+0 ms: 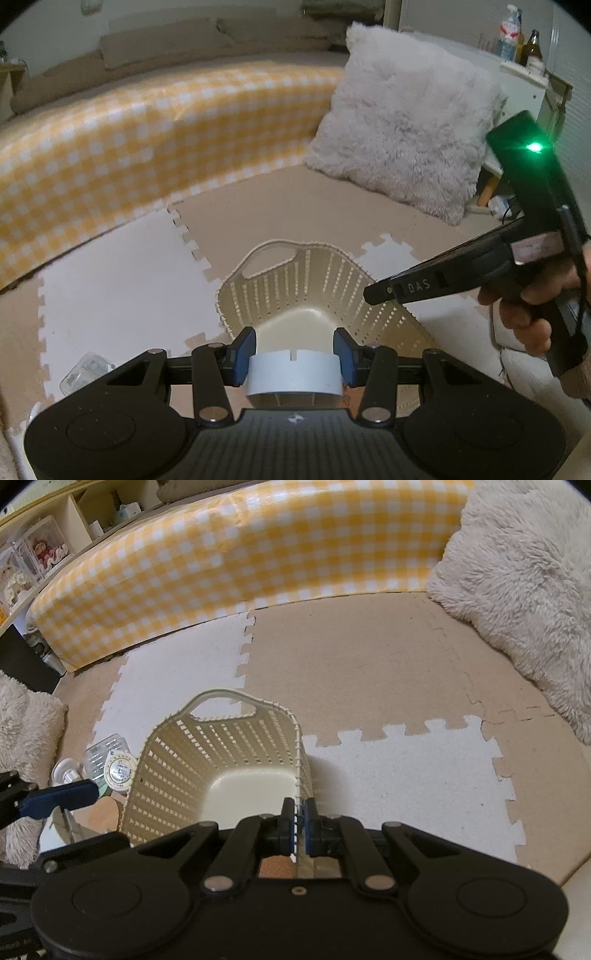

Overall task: Organize rigid objects
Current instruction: 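Carry the clamp stand over the basket with the left tool and lower it in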

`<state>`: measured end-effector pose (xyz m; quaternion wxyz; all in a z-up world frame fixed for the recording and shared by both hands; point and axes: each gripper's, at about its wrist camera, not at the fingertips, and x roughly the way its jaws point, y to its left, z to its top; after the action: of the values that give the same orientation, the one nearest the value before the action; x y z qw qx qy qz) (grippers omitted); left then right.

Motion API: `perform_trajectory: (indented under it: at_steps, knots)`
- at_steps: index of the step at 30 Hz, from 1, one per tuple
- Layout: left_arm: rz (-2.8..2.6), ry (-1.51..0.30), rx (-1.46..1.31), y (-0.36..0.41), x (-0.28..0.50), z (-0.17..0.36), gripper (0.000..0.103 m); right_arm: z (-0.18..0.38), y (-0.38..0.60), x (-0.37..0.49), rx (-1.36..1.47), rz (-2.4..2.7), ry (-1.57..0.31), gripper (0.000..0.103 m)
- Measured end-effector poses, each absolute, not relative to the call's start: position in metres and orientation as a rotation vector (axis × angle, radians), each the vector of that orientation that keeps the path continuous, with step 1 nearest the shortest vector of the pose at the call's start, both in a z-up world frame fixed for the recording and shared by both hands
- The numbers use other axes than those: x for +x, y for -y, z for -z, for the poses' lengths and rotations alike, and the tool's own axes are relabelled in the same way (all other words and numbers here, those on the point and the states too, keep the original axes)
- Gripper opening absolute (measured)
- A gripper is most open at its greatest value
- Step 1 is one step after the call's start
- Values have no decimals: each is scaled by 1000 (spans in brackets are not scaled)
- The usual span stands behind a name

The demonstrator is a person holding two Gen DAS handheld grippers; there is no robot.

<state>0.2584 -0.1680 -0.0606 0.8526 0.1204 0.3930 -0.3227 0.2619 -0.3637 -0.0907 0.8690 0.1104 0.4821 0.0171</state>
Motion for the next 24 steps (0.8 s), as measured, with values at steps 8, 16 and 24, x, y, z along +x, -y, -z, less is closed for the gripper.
perform_trajectory:
  at_steps: [8,16,24]
  knots:
    - [685,-870,434,211,281,67,47,91,364,262,237,-40,-1010,5]
    - [632,-833,402,219,301,81,69,92,369,261,265,-44,-1012,5]
    - [634,-837,396,206,292,81,68,92,368,262,260,-44,-1014,6]
